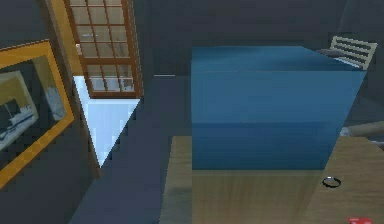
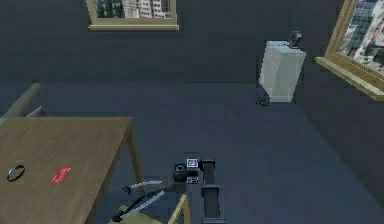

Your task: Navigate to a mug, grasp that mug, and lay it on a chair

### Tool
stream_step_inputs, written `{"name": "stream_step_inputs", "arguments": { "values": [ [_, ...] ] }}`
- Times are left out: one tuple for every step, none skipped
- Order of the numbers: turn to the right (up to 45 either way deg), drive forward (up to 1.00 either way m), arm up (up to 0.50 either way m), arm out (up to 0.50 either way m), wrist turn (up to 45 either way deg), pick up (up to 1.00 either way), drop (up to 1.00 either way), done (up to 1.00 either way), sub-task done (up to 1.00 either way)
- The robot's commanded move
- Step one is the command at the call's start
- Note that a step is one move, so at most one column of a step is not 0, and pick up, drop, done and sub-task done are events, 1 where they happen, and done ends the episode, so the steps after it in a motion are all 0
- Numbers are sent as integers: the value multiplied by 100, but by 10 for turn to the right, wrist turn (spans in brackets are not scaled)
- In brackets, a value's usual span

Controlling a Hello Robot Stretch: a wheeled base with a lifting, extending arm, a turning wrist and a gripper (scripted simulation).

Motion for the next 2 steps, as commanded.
{"name": "stream_step_inputs", "arguments": {
  "values": [
    [0, 0, 0, -8, 0, 0, 0, 0, 0],
    [0, 0, 0, 0, 0, 0, 0, 100, 0]
  ]
}}
